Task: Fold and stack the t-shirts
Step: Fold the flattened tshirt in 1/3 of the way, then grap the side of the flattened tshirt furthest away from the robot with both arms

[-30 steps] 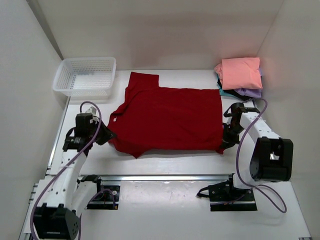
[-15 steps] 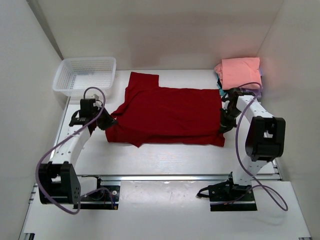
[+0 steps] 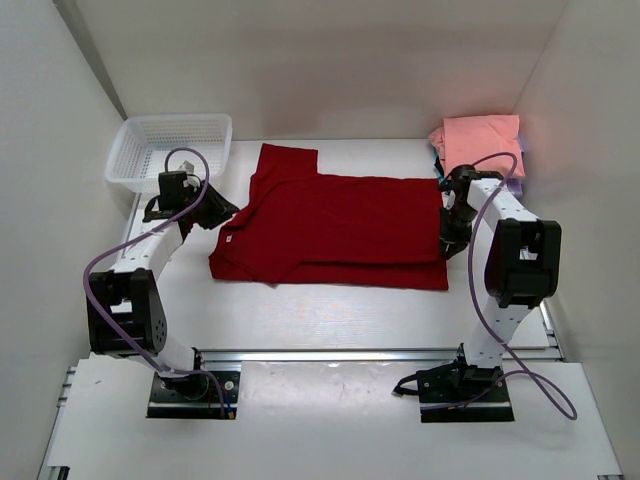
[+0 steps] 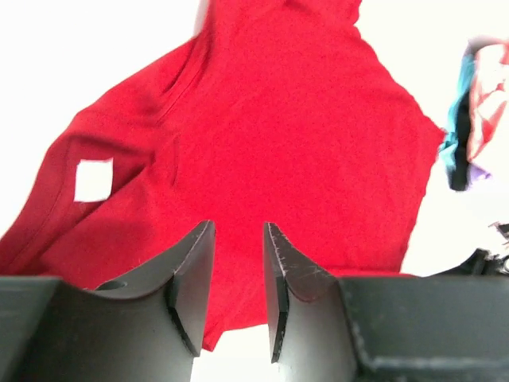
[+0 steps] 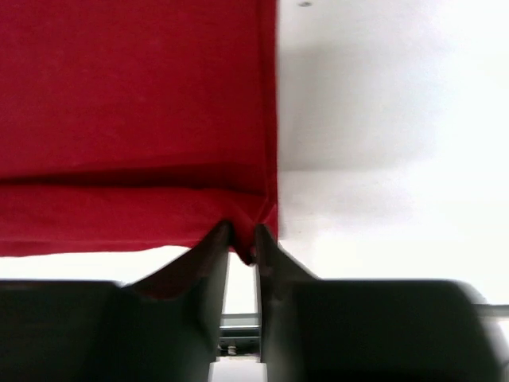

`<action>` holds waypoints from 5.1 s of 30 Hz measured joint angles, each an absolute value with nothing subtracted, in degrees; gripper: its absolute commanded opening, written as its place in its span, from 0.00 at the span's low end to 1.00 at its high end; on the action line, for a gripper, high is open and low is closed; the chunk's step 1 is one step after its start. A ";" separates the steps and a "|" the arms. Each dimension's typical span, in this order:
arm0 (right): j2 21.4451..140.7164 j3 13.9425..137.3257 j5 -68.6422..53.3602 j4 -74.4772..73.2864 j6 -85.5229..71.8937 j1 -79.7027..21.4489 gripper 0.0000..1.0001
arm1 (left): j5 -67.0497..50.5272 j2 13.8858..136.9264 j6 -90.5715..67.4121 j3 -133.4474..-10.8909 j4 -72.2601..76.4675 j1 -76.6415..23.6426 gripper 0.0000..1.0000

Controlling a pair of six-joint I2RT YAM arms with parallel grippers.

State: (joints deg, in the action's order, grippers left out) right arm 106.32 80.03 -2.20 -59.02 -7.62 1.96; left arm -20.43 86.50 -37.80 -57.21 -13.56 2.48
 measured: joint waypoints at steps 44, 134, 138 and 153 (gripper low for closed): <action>97.95 62.52 -12.97 -42.96 -13.65 -7.55 0.12 | -9.34 93.51 -40.47 -46.85 -10.09 -2.76 0.38; 89.76 74.83 -13.80 -53.28 -12.97 -2.00 0.17 | -1.50 115.26 -24.56 -92.79 -35.14 -12.49 0.49; 93.34 75.70 -14.48 -51.77 -13.56 -1.74 0.17 | 0.10 125.84 -23.33 -104.38 -35.55 -12.71 0.55; 104.20 82.94 -13.26 -43.62 -16.05 2.02 0.18 | 6.26 136.55 -20.97 -113.89 -38.92 -11.49 0.63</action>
